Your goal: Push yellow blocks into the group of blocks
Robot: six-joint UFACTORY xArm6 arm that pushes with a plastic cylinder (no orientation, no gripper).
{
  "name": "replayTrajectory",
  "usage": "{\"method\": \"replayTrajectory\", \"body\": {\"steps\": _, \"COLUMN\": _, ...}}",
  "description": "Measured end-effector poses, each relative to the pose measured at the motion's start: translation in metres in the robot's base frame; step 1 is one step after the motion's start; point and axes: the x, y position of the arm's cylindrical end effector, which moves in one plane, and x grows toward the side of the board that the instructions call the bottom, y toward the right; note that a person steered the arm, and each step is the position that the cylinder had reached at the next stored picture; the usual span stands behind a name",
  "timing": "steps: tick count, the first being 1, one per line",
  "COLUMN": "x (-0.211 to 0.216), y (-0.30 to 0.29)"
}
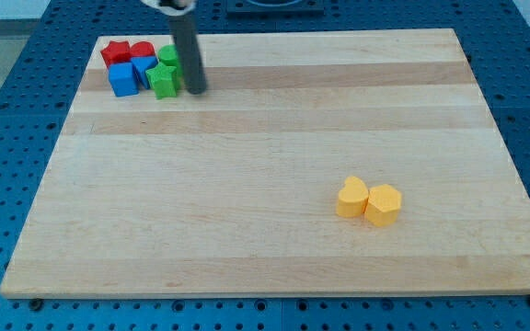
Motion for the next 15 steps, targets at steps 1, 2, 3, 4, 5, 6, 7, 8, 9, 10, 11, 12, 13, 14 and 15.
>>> {"method": "replayTrajectory", "body": {"steps": 1, "x": 0.017, "y": 0.096}}
{"method": "replayTrajectory", "body": {"steps": 2, "x": 0.065, "y": 0.2}}
{"method": "replayTrajectory", "body": {"steps": 3, "x": 0.132, "y": 0.296}}
{"method": "replayTrajectory", "body": {"steps": 4, "x": 0.204, "y": 0.299}}
{"method": "replayTrajectory", "body": {"steps": 5, "x": 0.22, "y": 0.214}}
{"method": "replayTrajectory", "body": {"steps": 6, "x": 0.216, "y": 0.117}}
{"method": "replayTrajectory", "body": {"steps": 7, "x": 0.179, "y": 0.051}}
{"method": "replayTrajectory", "body": {"steps": 8, "x": 0.166, "y": -0.003}}
{"method": "replayTrajectory", "body": {"steps": 9, "x": 0.161, "y": 0.02}}
{"method": "replayTrajectory", "body": {"steps": 10, "x": 0.149, "y": 0.037}}
{"method": "replayTrajectory", "body": {"steps": 11, "x": 0.129, "y": -0.01}}
{"method": "replayTrajectory", "body": {"steps": 12, "x": 0.122, "y": 0.001}}
{"method": "replayTrajectory", "body": {"steps": 13, "x": 0.136, "y": 0.032}}
{"method": "replayTrajectory", "body": {"steps": 14, "x": 0.152, "y": 0.074}}
{"method": "replayTrajectory", "body": {"steps": 15, "x": 0.15, "y": 0.098}}
